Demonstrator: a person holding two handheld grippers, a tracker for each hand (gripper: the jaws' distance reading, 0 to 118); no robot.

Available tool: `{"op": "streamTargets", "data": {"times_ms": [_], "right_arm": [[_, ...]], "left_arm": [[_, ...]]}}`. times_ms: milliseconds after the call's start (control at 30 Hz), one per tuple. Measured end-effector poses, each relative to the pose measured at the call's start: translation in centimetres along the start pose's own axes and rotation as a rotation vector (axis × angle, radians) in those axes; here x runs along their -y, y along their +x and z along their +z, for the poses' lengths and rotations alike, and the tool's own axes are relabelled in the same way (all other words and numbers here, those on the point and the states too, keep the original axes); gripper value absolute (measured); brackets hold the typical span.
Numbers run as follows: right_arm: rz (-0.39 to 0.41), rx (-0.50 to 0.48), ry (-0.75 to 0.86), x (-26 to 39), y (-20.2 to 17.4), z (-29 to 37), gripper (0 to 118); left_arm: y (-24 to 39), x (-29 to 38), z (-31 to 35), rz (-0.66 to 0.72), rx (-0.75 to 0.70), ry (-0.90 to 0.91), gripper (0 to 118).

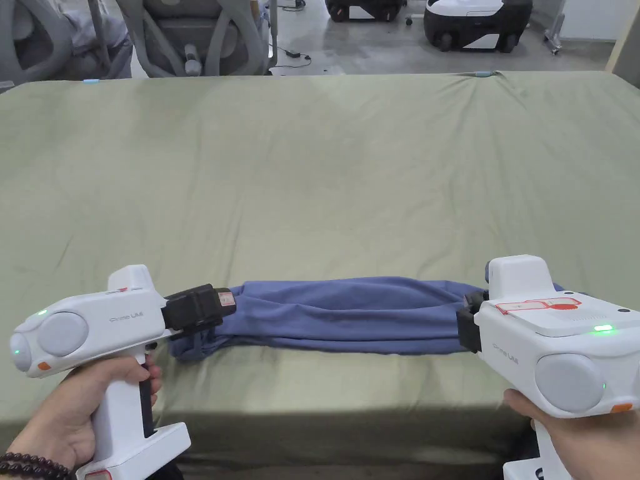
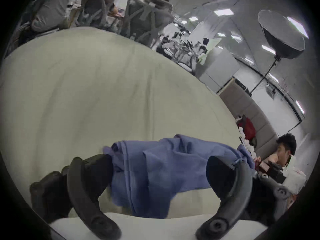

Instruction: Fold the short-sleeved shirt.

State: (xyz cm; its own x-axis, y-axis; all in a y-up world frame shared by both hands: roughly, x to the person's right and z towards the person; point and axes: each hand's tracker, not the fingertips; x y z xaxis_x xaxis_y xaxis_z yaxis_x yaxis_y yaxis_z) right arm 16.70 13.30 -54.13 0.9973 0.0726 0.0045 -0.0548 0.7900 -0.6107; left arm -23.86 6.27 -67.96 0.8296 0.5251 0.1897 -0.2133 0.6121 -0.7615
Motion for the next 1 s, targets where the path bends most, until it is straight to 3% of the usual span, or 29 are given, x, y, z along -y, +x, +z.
{"op": "streamTargets", "data": {"times_ms": [100,133,167,200,233,267,400,500,600,867,1000], "right_arm": [[0.005,-0.011,-0.005,0.0,-0.2,-0.3,0],[0.006,-0.014,-0.008,0.0,-0.4,-0.4,0],[0.010,-0.014,-0.012,0.0,-0.5,-0.5,0],[0.017,-0.013,-0.017,0.0,-0.6,-0.5,0],[0.019,-0.013,-0.020,0.0,-0.7,-0.6,0],[0.020,-0.015,-0.024,0.0,-0.8,-0.7,0],[0.022,-0.022,-0.033,0.0,-0.9,-0.5,0],[0.024,-0.016,-0.036,-0.1,-0.7,-0.5,0],[0.021,-0.004,-0.031,-0.3,-0.6,-0.4,0],[0.021,0.003,-0.018,-0.5,-0.4,-0.2,0],[0.023,-0.010,-0.021,-0.4,-0.7,-0.6,0]], "left_arm": [[-0.7,0.4,-1.4,-0.036,-0.012,0.031,110],[-0.1,0.5,-1.5,-0.082,-0.038,0.044,96],[0.4,0.8,-1.7,-0.136,-0.079,0.037,73],[1.0,0.8,-1.7,-0.189,-0.130,0.046,40],[1.4,0.6,-1.8,-0.209,-0.109,0.046,28],[1.7,0.4,-1.9,-0.162,-0.020,0.023,27],[3.2,0.3,-2.4,-0.255,-0.119,0.014,24],[2.2,-0.6,-1.8,-0.132,-0.122,0.024,24],[0.5,-1.3,-0.1,-0.122,-0.082,0.059,23],[-5.7,-3.8,5.3,-0.041,-0.353,0.148,22],[-5.3,-3.8,6.3,-0.074,-0.340,0.126,22]]}}
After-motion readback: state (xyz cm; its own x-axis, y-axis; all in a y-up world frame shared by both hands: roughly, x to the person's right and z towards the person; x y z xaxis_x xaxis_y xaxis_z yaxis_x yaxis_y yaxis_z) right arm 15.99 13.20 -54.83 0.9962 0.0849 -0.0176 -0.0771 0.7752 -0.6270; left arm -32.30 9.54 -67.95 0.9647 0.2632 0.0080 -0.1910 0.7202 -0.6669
